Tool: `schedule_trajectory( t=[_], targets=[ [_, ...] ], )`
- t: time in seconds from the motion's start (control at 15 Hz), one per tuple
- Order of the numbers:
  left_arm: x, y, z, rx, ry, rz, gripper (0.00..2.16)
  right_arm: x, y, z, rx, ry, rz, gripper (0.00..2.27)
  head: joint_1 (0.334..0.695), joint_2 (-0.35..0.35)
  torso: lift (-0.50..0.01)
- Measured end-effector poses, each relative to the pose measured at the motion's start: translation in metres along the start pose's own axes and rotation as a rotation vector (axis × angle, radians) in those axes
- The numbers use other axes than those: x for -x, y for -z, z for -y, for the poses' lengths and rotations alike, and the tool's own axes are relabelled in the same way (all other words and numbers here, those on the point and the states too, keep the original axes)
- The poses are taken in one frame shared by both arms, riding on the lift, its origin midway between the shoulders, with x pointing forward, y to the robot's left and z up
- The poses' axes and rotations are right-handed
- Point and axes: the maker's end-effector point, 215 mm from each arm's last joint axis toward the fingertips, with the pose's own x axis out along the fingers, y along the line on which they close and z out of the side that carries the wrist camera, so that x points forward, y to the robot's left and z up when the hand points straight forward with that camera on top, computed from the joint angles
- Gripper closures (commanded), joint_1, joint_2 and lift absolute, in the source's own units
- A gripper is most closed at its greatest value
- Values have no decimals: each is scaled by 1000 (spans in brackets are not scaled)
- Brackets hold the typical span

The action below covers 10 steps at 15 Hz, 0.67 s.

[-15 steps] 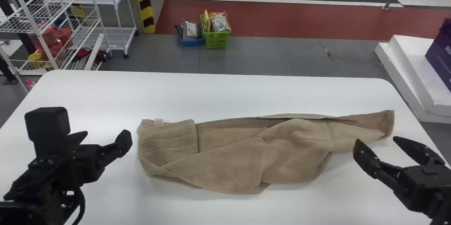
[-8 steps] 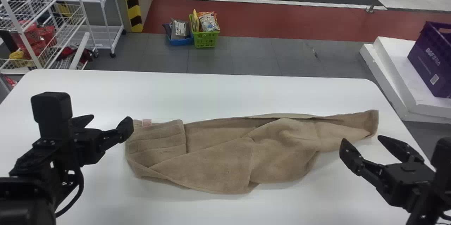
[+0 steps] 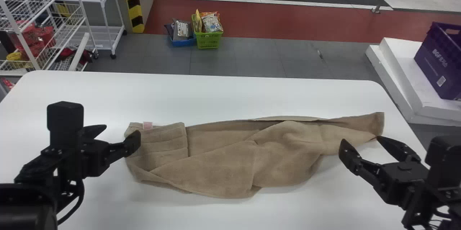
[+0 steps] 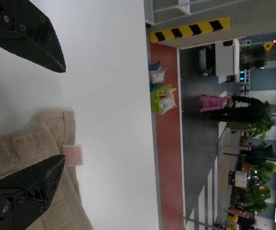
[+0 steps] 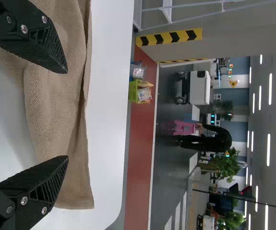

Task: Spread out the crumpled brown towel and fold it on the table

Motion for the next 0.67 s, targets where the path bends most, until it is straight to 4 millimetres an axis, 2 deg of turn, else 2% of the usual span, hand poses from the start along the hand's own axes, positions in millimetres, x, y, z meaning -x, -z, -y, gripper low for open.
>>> schedule_trajectory(
  t=[0.13,0.2,0.47,0.67],
  targets=[
    [8,20,2,51,42,-72,218,-4,1,-4,3,-3,-2,208,695,-114,-127],
    [9,23,1,62,42,-81,218,-5,1,-7,5,-6,-1,208,695,-110,-127],
    [8,6,-5,80,38,-43,218,-8,0,-12,10,-12,0,211,695,-92,-127],
    [2,2,3,89,60,-36,218,-6,1,-8,13,-4,-3,208,695,-103,-127]
  ],
)
